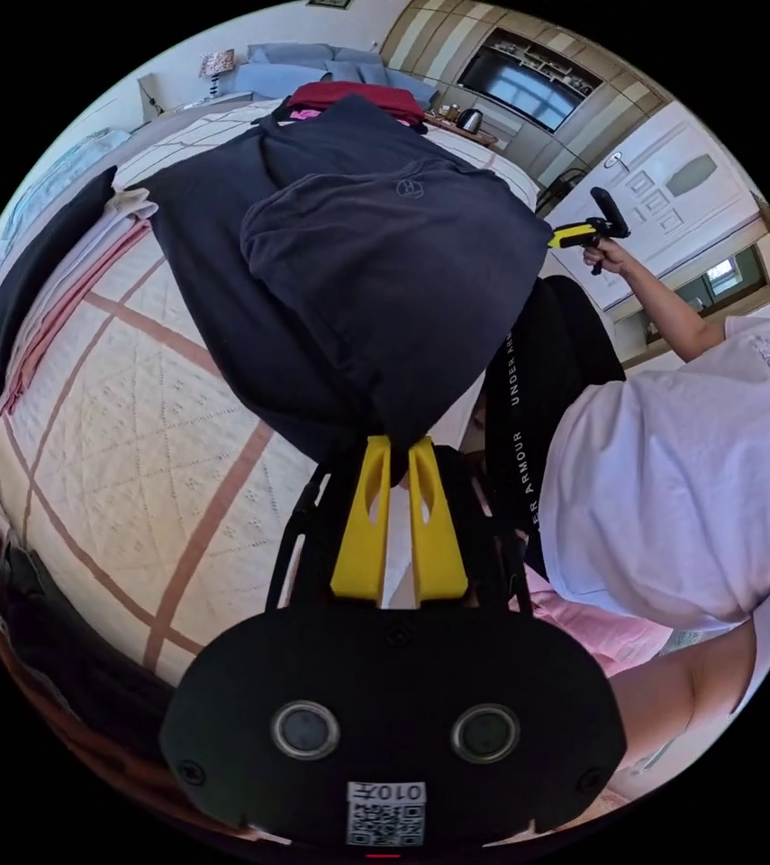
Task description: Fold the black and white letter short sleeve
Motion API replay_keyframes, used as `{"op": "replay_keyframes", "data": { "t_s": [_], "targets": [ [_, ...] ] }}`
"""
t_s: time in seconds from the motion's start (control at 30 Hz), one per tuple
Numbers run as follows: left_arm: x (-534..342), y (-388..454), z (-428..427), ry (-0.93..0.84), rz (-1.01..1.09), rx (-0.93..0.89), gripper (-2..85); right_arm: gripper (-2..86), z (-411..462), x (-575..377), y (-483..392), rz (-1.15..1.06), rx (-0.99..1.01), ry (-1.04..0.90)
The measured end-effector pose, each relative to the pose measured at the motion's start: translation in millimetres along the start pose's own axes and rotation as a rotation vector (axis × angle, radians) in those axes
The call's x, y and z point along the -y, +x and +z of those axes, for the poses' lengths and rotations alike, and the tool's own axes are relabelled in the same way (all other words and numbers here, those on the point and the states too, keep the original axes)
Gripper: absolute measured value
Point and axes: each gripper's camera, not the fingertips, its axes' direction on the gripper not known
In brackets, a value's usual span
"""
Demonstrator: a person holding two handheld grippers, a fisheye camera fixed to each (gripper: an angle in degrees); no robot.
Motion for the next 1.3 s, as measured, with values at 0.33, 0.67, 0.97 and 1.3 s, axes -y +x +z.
{"op": "replay_keyframes", "data": {
  "t_s": [0.33, 0.67, 0.97, 1.3],
  "targets": [
    [4.6, -5.7, -105.2, 0.145, -0.108, 0.248, 4.7, 7.8, -87.3, 45.9, 2.6, 0.062, -0.176, 0.269],
    [207.2, -100.6, -65.6, 0.099, -0.01, 0.106, 4.1, 7.4, -20.8, 262.3, -2.5, -0.152, -0.023, 0.047],
    [241.7, -133.9, -61.9, 0.14, 0.053, -0.105, 1.0, 4.0, 14.0, 316.4, 0.3, -0.209, 0.074, -0.097],
    [261.9, -151.6, -63.1, 0.098, -0.051, -0.027, 2.5, 3.5, 22.2, 337.1, -10.4, -0.147, -0.034, -0.06]
  ]
}}
